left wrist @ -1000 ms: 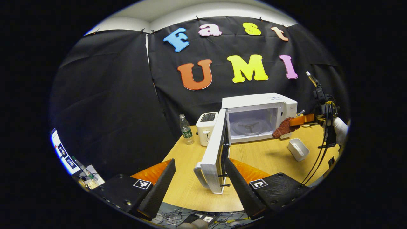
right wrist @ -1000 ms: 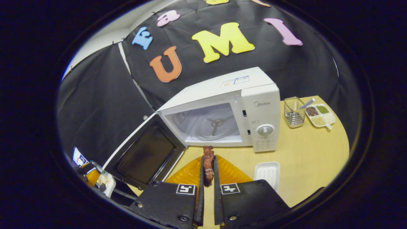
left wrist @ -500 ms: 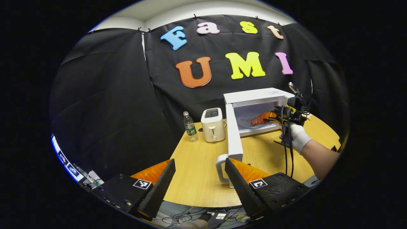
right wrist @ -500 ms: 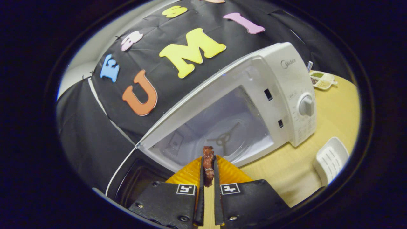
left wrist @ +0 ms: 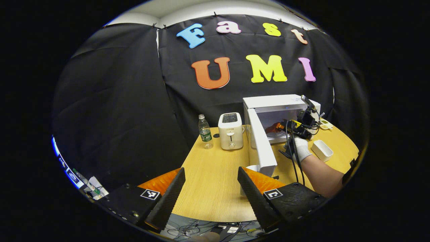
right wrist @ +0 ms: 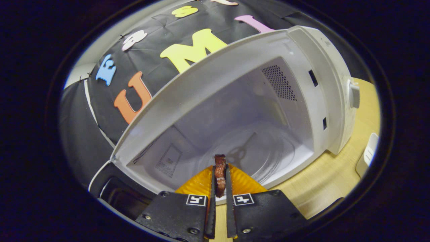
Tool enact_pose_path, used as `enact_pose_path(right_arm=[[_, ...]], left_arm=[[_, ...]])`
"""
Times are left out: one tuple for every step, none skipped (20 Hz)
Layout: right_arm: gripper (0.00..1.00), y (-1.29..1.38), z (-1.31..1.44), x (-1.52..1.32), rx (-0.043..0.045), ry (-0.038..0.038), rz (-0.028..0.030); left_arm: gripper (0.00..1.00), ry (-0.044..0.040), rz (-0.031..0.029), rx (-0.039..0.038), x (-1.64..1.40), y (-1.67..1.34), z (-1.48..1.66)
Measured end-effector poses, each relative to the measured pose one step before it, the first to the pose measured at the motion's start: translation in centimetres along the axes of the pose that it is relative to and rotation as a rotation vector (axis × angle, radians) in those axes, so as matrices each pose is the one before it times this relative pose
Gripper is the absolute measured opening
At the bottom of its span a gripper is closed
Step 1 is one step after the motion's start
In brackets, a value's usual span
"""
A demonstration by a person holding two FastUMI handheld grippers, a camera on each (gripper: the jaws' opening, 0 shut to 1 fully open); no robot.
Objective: Open the microwave oven with the left hand, put the food in, and close the microwave oven.
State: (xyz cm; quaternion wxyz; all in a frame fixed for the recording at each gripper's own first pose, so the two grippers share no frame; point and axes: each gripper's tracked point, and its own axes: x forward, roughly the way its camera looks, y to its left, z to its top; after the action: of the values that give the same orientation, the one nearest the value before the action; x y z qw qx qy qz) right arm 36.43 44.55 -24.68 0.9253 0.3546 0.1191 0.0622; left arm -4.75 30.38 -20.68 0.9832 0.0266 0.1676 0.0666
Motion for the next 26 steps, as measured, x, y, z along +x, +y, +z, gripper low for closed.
enact_pose_path(right_arm=[[0.17,-0.254,-0.019,0.327,0.02198,-0.00922,-0.00878],[0.08,-0.725,-0.052,0.236,-0.00044,-0.01056,-0.01413],[0.19,-0.496,-0.094,0.175,-0.02195,-0.00797,-0.02199],[0.22,-0.171,-0.131,0.227,-0.02349,0.00310,-0.00856],[0.18,0.089,0.208,0.030,-0.03487,-0.00244,0.00176],[0.28,0.164,0.363,-0.016,-0.03164,-0.00828,0.00080],[0.29,0.103,0.316,0.115,-0.03800,-0.00726,-0.00351],[0.29,0.024,0.455,0.015,-0.04684,-0.01105,-0.00831],[0.31,-0.126,0.266,0.043,-0.03605,-0.00921,-0.00930],[0.35,0.003,0.431,-0.082,-0.03082,-0.01915,-0.00599],[0.36,-0.126,0.552,-0.101,-0.01935,-0.01910,-0.00896],[0.46,0.064,0.267,0.016,-0.00716,-0.00844,0.00739],[0.69,0.312,0.179,-0.043,-0.00853,0.00281,0.01792],[0.88,0.161,-0.124,-0.163,-0.00417,0.00636,0.00922],[0.93,-0.093,0.003,-0.173,-0.00882,0.00295,0.00254],[0.81,-0.104,-0.060,-0.304,-0.00641,0.01226,0.00141],[0.94,-0.064,0.028,-0.631,0.00315,0.01472,0.00292],[0.95,0.119,0.277,-0.842,-0.00469,0.00347,0.01034],[0.89,0.067,0.406,-1.199,-0.00335,0.00609,0.01393],[0.89,0.185,0.464,-1.443,-0.00813,0.00055,0.01906],[0.89,0.102,0.337,-1.592,-0.02157,0.01820,0.01537],[0.89,-0.156,0.117,-1.795,-0.04230,0.02425,0.00996],[0.90,-0.461,0.489,-2.106,-0.05139,0.01872,0.00425],[0.90,-0.449,0.704,-2.508,-0.04197,0.01501,0.00746],[0.90,-0.420,1.083,-2.569,-0.03473,-0.00315,0.00796],[0.99,-0.457,0.981,-2.332,-0.04914,0.00887,0.00680]], left_arm=[[0.96,-0.00073,0.00084,0.00090,0.078,0.020,0.158],[0.96,-0.00182,-0.00006,0.00477,0.012,-0.051,0.136],[0.96,0.00068,0.00170,0.00303,0.217,0.021,0.168],[0.96,0.00109,-0.00144,-0.00358,0.152,-0.004,0.096],[0.96,0.00071,-0.00417,-0.00983,0.042,-0.078,0.062],[0.96,-0.00197,0.00269,-0.00540,-0.003,0.096,0.137],[0.96,0.00077,0.00362,-0.00101,0.220,-0.050,0.086],[0.96,-0.00204,0.00558,0.00288,0.057,0.041,0.134],[0.96,-0.00202,-0.00029,0.00143,-0.010,0.203,0.055],[0.96,0.00198,0.00446,0.00445,0.081,0.026,-0.018],[0.96,0.00171,0.00237,0.00598,-0.007,-0.043,-0.026],[0.96,0.00319,0.00419,0.00290,-0.086,0.074,-0.030],[0.96,-0.00006,-0.00213,0.00040,0.090,0.022,-0.030],[0.96,-0.00251,0.00450,0.00164,-0.080,0.079,0.001],[0.96,-0.00449,0.00332,-0.00143,0.089,0.063,0.186],[0.96,-0.00003,-0.00010,-0.00639,0.100,-0.026,-0.034],[0.96,-0.00178,-0.00015,-0.00562,0.080,-0.199,0.070],[0.96,-0.00703,0.00098,-0.00082,0.144,0.034,0.032],[0.96,-0.00363,-0.00179,-0.00144,0.229,0.181,-0.027],[0.96,-0.01794,-0.00916,-0.00284,0.036,0.013,0.226],[0.96,-0.00802,0.00137,-0.00752,0.269,0.206,0.112],[0.96,0.00269,0.00382,-0.00737,0.289,0.312,-0.259],[0.96,-0.01278,0.00563,-0.00492,0.119,0.521,0.132],[0.96,-0.01364,-0.00117,-0.01326,0.178,0.140,0.254],[0.96,-0.01988,0.00131,-0.00663,0.123,0.211,0.514],[0.96,-0.01221,-0.00328,-0.01352,0.310,0.205,0.288]])
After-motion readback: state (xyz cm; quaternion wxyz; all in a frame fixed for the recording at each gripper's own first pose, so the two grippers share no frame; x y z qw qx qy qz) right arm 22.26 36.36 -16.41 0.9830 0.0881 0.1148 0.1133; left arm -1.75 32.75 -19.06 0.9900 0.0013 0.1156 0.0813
